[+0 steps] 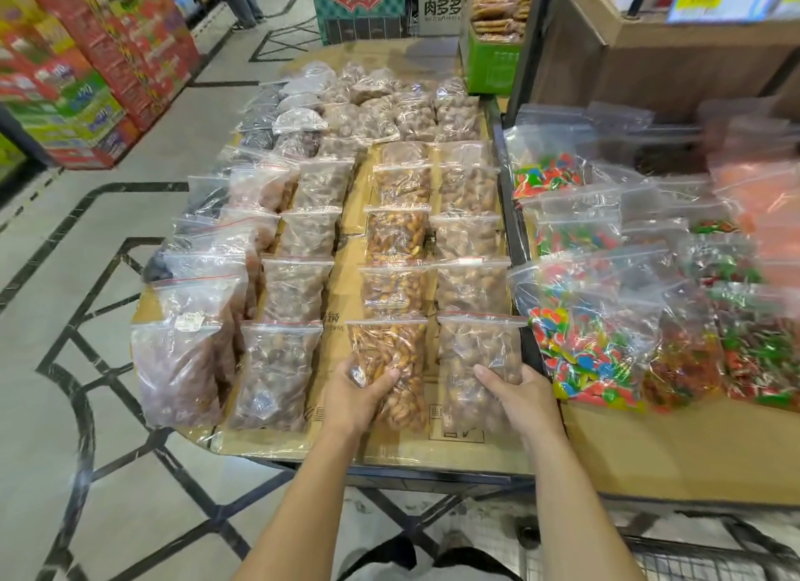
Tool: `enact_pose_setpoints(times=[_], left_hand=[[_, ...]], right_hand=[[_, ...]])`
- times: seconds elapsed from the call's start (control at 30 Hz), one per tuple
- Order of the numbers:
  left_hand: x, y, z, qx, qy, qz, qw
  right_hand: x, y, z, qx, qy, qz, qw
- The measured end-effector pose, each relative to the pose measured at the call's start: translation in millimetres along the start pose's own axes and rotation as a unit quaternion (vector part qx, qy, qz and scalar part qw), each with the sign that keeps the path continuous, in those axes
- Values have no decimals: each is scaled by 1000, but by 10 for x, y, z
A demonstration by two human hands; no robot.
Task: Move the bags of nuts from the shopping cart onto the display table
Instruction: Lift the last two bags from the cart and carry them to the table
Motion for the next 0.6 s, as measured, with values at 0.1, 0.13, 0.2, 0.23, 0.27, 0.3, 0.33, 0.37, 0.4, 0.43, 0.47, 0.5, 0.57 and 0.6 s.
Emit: enact_pose_setpoints(times=[0.1, 0.13, 0.2, 0.23, 0.27, 0.3, 0.33, 0.37, 0.4, 0.43, 0.47, 0.5, 0.57, 0.6], left_hand=[[7, -18, -51, -27, 6, -4, 1000], [2, -24, -53, -38, 4, -6, 999], [-9, -26, -68, -67, -3, -13, 998], [-15, -26, -69, -81, -7, -13, 997], [-19, -16, -73, -99, -8, -14, 995], [-24, 6, -79, -118, -10, -17, 993], [-36, 27, -85, -136, -12, -19, 990], [-48, 45, -88, -150, -13, -16, 988], [-57, 63, -92, -162, -13, -11, 987], [-60, 81, -108, -175, -16, -6, 984], [-60, 98, -135, -189, -21, -3, 982], [-64, 110, -158, -203, -28, -1, 979], [-64, 147, -210, -232, -44, -1, 972], [-64, 171, -236, -244, -52, -1, 968]], right_hand=[[-18, 6, 41, 41, 8, -11, 999], [-13, 7, 66, 58, 15, -16, 998], [2, 7, 105, 88, 25, -29, 995], [17, 7, 127, 101, 28, -37, 994], [41, 4, 153, 115, 29, -43, 992], [58, 2, 174, 129, 29, -49, 990], [76, 0, 197, 144, 31, -53, 988], [93, -6, 217, 158, 35, -56, 985], [116, -8, 244, 168, 39, -58, 983], [123, -10, 260, 176, 45, -62, 981], [138, -11, 286, 187, 51, -66, 979], [149, -12, 316, 201, 56, -72, 975], [170, -16, 380, 233, 57, -78, 968], [190, -18, 423, 248, 53, -79, 964]])
Point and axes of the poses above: each hand's wrist, its own x-axis away from the middle knuckle, its own y-axis out of the back of the hand, z = x × y, the point moved 7 cm from there along -x, towards the middle knuckle, and after that the axes turned 2 degrees about -x, right-handed, at the moved point
